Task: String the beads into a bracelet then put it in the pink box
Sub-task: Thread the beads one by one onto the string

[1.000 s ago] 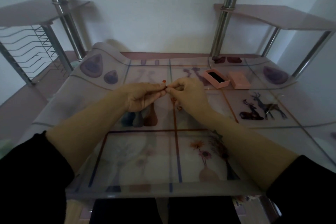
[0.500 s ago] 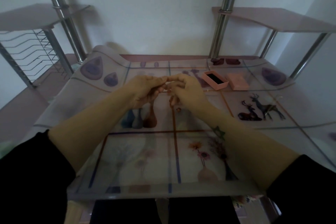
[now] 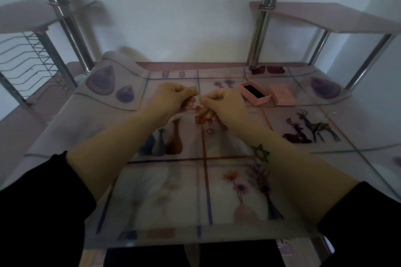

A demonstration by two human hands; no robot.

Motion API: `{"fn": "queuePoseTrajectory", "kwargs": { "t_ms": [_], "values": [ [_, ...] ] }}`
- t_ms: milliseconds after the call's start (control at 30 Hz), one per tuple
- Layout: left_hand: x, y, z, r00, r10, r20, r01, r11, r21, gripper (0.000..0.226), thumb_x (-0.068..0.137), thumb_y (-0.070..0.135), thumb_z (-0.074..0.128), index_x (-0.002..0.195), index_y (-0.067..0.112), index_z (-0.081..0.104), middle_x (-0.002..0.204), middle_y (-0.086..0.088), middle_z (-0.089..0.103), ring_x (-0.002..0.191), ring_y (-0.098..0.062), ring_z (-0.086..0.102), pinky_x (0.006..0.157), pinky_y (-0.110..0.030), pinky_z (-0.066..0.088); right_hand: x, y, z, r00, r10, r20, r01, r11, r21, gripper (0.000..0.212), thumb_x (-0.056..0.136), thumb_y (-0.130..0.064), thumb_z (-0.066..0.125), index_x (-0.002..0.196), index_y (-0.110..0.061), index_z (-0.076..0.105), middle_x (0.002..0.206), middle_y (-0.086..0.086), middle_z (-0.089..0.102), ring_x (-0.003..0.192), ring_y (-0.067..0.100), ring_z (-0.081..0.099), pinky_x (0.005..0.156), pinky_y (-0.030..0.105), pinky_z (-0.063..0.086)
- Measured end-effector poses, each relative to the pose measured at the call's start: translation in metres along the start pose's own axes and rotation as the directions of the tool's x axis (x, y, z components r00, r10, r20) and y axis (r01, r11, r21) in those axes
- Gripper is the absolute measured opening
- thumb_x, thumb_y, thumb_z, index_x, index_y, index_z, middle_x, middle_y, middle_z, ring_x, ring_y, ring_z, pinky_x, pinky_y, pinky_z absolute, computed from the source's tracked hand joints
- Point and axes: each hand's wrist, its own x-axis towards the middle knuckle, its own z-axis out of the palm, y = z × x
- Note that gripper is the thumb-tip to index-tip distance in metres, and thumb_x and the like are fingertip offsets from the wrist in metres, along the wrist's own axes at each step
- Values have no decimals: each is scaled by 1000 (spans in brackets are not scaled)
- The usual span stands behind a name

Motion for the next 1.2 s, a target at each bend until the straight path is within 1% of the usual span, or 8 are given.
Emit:
{"fn": "queuePoseTrajectory", "kwargs": {
  "t_ms": [200, 467, 600, 700, 800, 900, 1033, 1200],
  "values": [
    [7, -9, 1, 982, 170, 82, -185, 788, 587, 16, 85, 28, 70, 101, 24, 72, 86, 8, 68, 78, -4, 62, 70, -21, 49, 2, 2, 0, 998, 57, 4, -57, 994, 93, 9, 91, -3, 59, 91, 5, 63, 70, 15, 69, 50, 17, 61, 47, 26, 50],
    [10, -12, 7, 969, 219, 117, -237, 681, 693, 10, 83, 27, 71, 93, 24, 71, 72, 16, 58, 65, 5, 52, 54, -10, 33, -2, -3, -1, 998, 55, 15, -55, 996, 69, 5, 92, -3, 59, 93, 0, 63, 63, 8, 66, 47, 13, 60, 47, 24, 51],
    [6, -10, 1, 993, 101, 65, -120, 861, 494, 5, 86, 22, 69, 90, 24, 71, 78, 7, 69, 72, -6, 64, 66, -20, 51, -3, -2, -1, 1000, 24, -2, -24, 999, 42, 7, 91, -4, 61, 85, -7, 63, 56, 2, 65, 43, 10, 60, 43, 20, 48],
    [-1, -4, -5, 988, -104, 115, 94, 992, 84, 13, 87, 9, 66, 98, 10, 72, 79, -3, 74, 69, -10, 68, 65, -22, 55, -3, 0, 2, 999, -14, -29, 14, 1000, -20, 10, 89, -8, 64, 80, -13, 63, 57, 4, 66, 44, 11, 61, 42, 20, 47],
    [-7, 2, -13, 935, -265, 235, 327, 902, -282, 13, 90, 3, 60, 100, 6, 69, 75, -5, 72, 61, -7, 67, 57, -15, 54, -5, 0, 6, 996, -70, -53, 64, 993, -103, 14, 88, -13, 67, 77, -21, 63, 59, 2, 68, 45, 12, 63, 45, 23, 48],
    [-10, 2, -20, 889, -341, 304, 452, 752, -479, 14, 89, 4, 62, 101, 2, 68, 83, -11, 71, 65, -9, 69, 53, -15, 53, -7, -1, 9, 990, -119, -80, 104, 980, -170, 16, 87, -19, 69, 74, -26, 62, 62, 1, 68, 49, 12, 65, 49, 29, 51],
    [-13, -1, -26, 862, -363, 354, 505, 674, -539, 11, 88, 3, 62, 96, 0, 69, 86, -14, 72, 67, -13, 71, 52, -17, 55, -9, -3, 12, 975, -191, -115, 151, 944, -292, 7, 85, -22, 69, 81, -16, 68, 68, 4, 68, 59, 18, 65, 62, 38, 58],
    [-13, -6, -29, 849, -355, 391, 525, 654, -545, 13, 85, 4, 65, 96, 0, 71, 92, -15, 73, 73, -15, 71, 57, -18, 57, -12, -4, 13, 958, -248, -141, 183, 913, -364, 7, 85, -24, 70, 81, -17, 67, 67, -3, 66, 61, 11, 63, 64, 34, 57]
  ]
}}
